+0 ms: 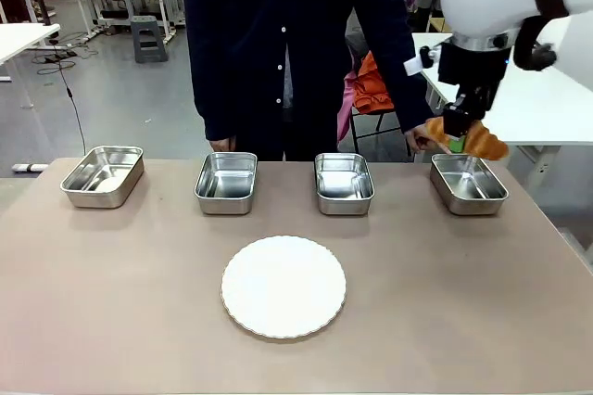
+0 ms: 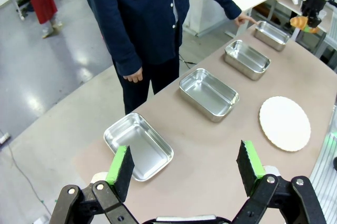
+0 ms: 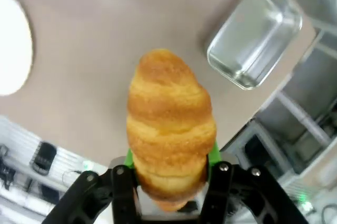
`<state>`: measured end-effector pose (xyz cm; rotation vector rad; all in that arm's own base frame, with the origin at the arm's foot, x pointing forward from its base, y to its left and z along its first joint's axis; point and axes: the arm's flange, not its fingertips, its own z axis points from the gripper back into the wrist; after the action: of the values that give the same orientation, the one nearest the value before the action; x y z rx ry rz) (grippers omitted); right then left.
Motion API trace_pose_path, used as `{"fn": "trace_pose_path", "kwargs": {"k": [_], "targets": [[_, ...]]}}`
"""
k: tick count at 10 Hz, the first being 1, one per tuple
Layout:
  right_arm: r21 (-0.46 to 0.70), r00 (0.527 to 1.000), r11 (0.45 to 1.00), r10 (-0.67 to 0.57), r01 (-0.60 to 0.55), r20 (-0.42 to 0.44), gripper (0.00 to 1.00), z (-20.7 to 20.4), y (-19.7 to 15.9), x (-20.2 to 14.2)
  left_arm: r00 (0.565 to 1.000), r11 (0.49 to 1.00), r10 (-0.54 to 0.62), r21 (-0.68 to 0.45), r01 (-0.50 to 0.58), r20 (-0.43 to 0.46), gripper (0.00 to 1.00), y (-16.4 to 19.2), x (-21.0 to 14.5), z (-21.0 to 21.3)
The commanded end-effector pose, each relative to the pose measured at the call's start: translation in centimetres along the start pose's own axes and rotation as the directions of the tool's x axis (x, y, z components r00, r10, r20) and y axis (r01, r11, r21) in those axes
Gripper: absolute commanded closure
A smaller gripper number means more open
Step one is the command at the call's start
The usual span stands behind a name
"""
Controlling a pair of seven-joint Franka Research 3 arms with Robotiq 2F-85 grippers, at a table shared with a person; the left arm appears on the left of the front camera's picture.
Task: Place the bread in the container.
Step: Place the Butter Roll into the Airtight Container indicated by the human.
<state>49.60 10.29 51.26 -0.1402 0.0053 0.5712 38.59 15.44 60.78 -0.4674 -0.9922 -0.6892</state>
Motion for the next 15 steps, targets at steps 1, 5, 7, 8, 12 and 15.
{"fn": "trace_pose_path", "kwargs": {"k": [1,5,7,8,12,15], "targets": [[0.098,0.997,0.992,-0.075,0.074,0.007,0.49,-0.7,1.4,1.0,1.000,1.000,-0.004,-0.008,0.004,0.009,0.00,-0.1,-0.1,0.1],[0.035,0.999,0.998,-0.050,0.050,-0.010,0.49,-0.9,0.0,0.3,1.000,1.000,-0.004,-0.008,0.004,0.009,0.00,-0.1,-0.1,0.1],[0.074,0.946,0.944,-0.324,0.322,0.009,0.49,-3.9,-6.1,1.9,1.000,1.000,-0.004,-0.008,0.004,0.009,0.00,-0.1,-0.1,0.1],[0.072,0.934,0.932,-0.357,0.356,-0.003,0.49,-5.3,-7.5,2.1,1.000,1.000,-0.004,-0.008,0.004,0.009,0.00,-0.1,-0.1,0.1],[0.098,0.905,0.902,-0.425,0.421,0.022,0.49,-12.3,-12.2,3.4,1.000,1.000,-0.004,-0.008,0.004,0.009,0.00,-0.1,-0.1,0.1],[0.110,0.898,0.893,-0.440,0.437,0.007,0.49,-15.4,-13.5,4.3,1.000,1.000,-0.004,-0.008,0.004,0.009,0.00,-0.1,-0.1,0.1]]}}
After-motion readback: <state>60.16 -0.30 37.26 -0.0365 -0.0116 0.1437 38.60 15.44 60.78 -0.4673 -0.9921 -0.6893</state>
